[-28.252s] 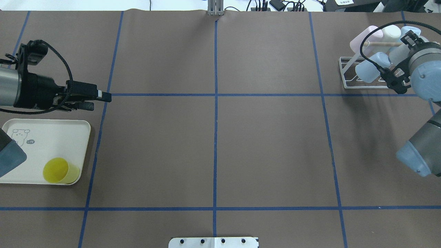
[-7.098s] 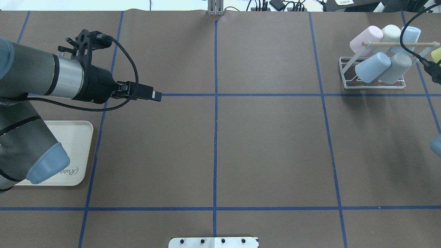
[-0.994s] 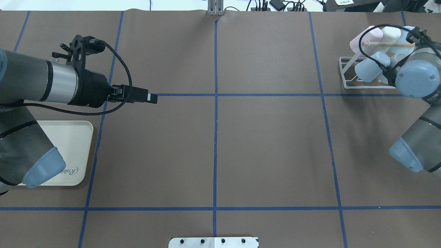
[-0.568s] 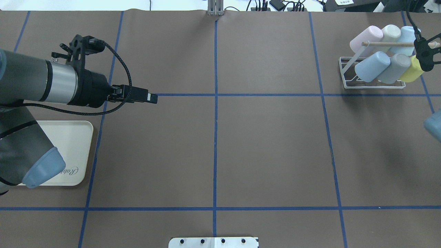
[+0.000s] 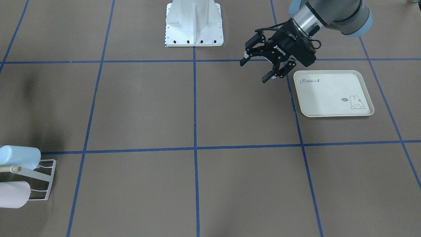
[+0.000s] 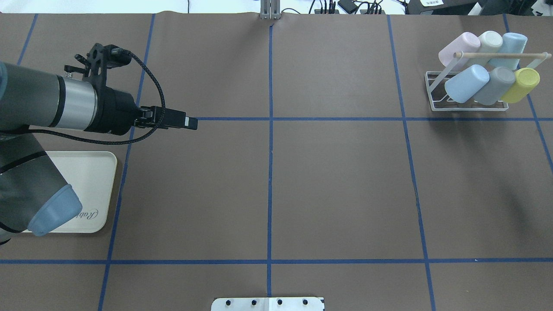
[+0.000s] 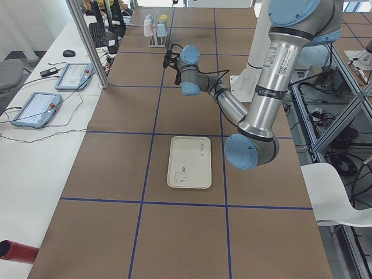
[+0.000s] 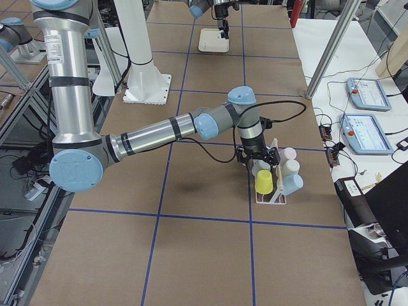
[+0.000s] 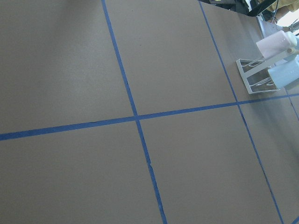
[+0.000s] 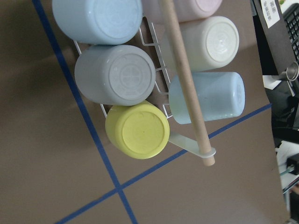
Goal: Transfer IKEA cup to right arm and place on rack
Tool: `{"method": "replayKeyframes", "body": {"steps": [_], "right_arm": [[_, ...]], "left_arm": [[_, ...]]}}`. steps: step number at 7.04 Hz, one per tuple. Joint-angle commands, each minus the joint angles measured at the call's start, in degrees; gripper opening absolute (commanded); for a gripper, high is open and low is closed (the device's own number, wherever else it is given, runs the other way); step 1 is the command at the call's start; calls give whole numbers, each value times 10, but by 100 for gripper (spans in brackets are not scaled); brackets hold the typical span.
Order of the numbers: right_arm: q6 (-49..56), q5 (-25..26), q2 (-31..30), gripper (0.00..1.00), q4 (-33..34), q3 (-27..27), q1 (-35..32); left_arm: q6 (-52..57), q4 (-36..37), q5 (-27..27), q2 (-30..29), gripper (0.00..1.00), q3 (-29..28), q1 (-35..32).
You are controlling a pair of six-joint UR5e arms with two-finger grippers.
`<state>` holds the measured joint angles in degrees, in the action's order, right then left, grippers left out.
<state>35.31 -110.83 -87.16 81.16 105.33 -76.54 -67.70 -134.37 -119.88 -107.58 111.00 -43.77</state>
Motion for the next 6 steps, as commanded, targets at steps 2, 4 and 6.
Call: {"method": "replayKeyframes", "body": {"steps": [2,4,6], "right_arm": [[-383,-42,-39,99,-1,-3,-19],[-488,-44,-52,100,2,-24,-19],[-427,-47,-60,100,7,-65,-21]], "left_arm": [[0,0,0,0,100,0,0],[0,0,0,1,100,0,0],[3,0,1,6,100,2,0]]}}
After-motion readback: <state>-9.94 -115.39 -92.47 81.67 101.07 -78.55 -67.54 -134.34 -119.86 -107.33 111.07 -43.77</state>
